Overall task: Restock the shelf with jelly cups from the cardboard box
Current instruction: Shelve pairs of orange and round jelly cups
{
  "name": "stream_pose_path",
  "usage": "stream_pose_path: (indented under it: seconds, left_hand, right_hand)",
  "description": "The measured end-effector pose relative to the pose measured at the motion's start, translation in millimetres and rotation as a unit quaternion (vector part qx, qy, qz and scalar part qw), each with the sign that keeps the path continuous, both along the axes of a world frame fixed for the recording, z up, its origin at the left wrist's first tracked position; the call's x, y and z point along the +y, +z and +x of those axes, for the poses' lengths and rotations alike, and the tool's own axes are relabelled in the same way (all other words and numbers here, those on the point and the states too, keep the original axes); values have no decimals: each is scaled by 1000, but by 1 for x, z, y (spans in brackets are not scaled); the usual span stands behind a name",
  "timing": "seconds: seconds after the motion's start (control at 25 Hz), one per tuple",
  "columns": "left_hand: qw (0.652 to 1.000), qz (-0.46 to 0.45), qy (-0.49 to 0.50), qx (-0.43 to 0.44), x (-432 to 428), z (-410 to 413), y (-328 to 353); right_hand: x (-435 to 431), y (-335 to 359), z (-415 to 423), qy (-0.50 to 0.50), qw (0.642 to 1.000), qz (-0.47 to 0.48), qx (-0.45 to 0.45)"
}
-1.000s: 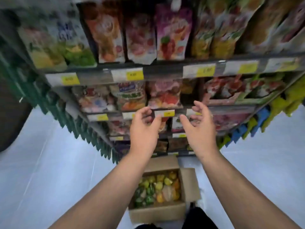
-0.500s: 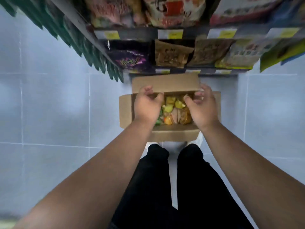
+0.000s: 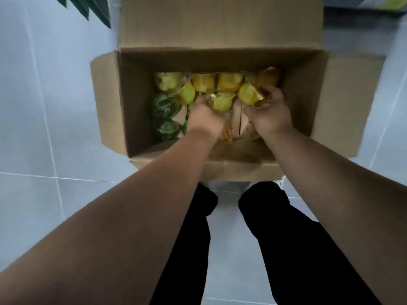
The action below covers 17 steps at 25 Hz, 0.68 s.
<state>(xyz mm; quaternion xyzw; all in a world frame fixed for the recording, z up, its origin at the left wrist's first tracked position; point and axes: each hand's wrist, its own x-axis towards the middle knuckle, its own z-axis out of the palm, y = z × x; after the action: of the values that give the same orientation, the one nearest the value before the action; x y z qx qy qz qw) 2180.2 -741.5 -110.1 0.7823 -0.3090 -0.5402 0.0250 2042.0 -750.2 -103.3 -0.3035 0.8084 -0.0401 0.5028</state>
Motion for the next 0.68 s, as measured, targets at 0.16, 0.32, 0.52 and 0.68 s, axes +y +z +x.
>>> stream_pose_path:
  seconds: [0.16, 0.32, 0.52, 0.68]
  left_hand:
    - [1000, 25, -2, 15, -4, -20, -76]
    - [999, 39, 29, 5, -11, -25, -122]
    - [998, -5, 47, -31, -15, -38, -147]
    - [996, -31, 80, -38, -16, -37, -156]
  right_hand:
    - [-8, -70, -8, -35, 998, 51, -1]
    - [-11, -115, -9, -86, 994, 72, 13]
    - [-22, -141, 18, -204, 977, 63, 10]
    - [-34, -150, 26, -420, 907, 24, -21]
